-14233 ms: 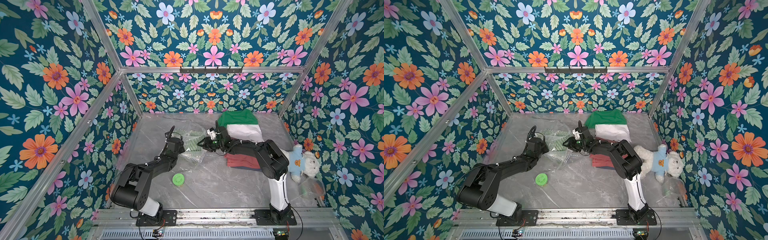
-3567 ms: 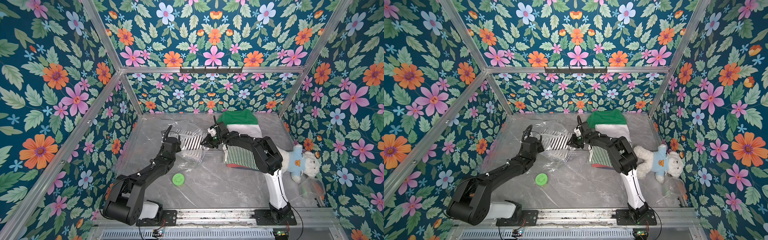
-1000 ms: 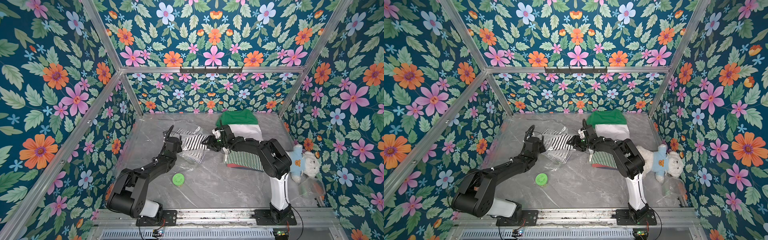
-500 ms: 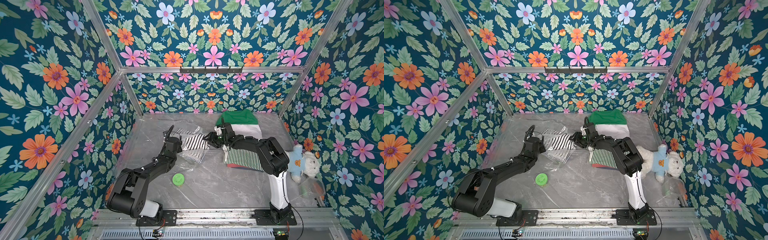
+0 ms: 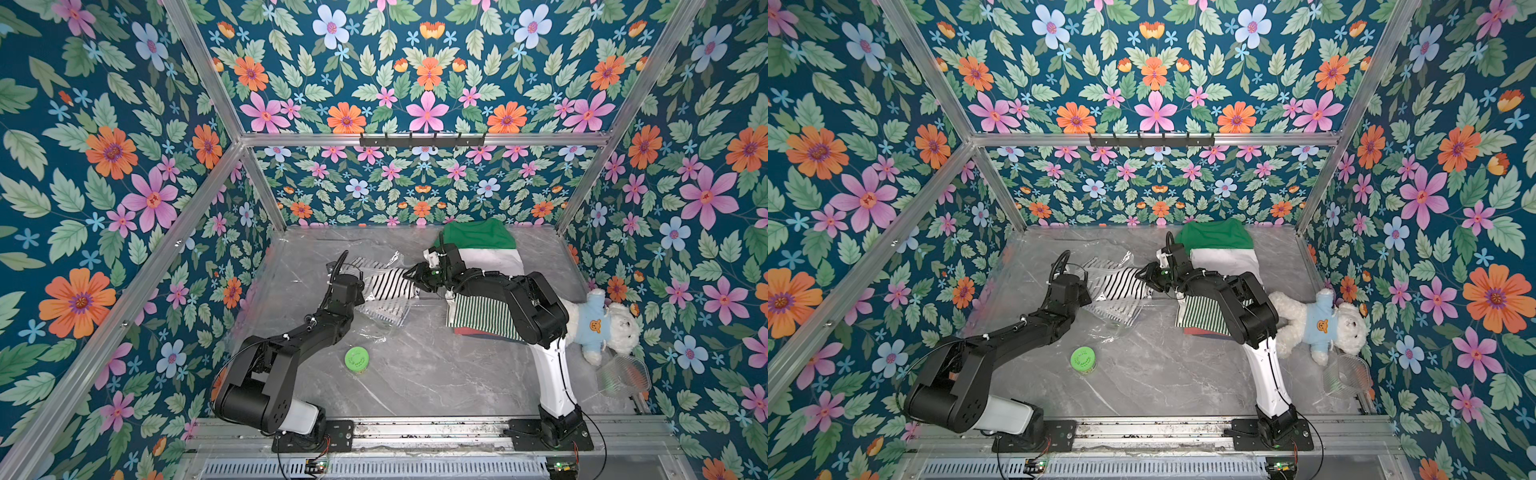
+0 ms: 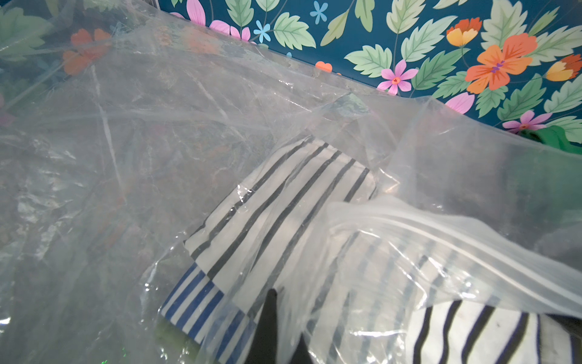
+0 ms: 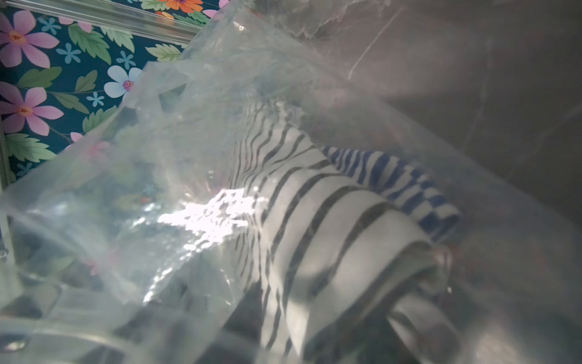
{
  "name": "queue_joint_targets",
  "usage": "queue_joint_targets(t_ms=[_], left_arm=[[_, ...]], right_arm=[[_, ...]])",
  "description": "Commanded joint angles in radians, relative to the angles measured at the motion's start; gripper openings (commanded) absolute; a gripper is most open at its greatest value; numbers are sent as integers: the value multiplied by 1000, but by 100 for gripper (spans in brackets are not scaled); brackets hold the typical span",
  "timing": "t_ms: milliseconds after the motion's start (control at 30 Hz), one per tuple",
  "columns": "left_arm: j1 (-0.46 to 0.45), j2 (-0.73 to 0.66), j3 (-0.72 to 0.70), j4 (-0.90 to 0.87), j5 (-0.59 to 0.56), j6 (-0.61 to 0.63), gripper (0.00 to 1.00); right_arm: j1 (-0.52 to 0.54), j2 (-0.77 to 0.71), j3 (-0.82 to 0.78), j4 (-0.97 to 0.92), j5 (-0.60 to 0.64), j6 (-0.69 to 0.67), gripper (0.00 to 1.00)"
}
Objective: Take the tank top out of the vacuum bag
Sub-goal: Take out the tank top from the vacuum bag.
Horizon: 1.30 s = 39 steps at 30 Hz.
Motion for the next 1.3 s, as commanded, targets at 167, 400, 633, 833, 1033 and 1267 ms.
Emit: queue_joint_targets(t_ms=[167,400,633,833,1033,1267], left_arm=[[2,4,9,11,-17,8,0],[0,0,4,11,-16,6,0],[2,-2,1,11,-20,8,0],[2,3,2,16,-18,5,0],[1,1,-1,18,-14,3,0],[0,-7,-5,16,-20,3,0]], right_arm=[[28,-24,27,104,-120,-11,47],[26,28,41,63,-98,-7,51],[27,49,46,-45,-45,-29,67],[40,50,21,-74,-39,-61,70],[49,46,17,-67,-61,-65,52],[59,-72,-7,3,-119,-31,0]])
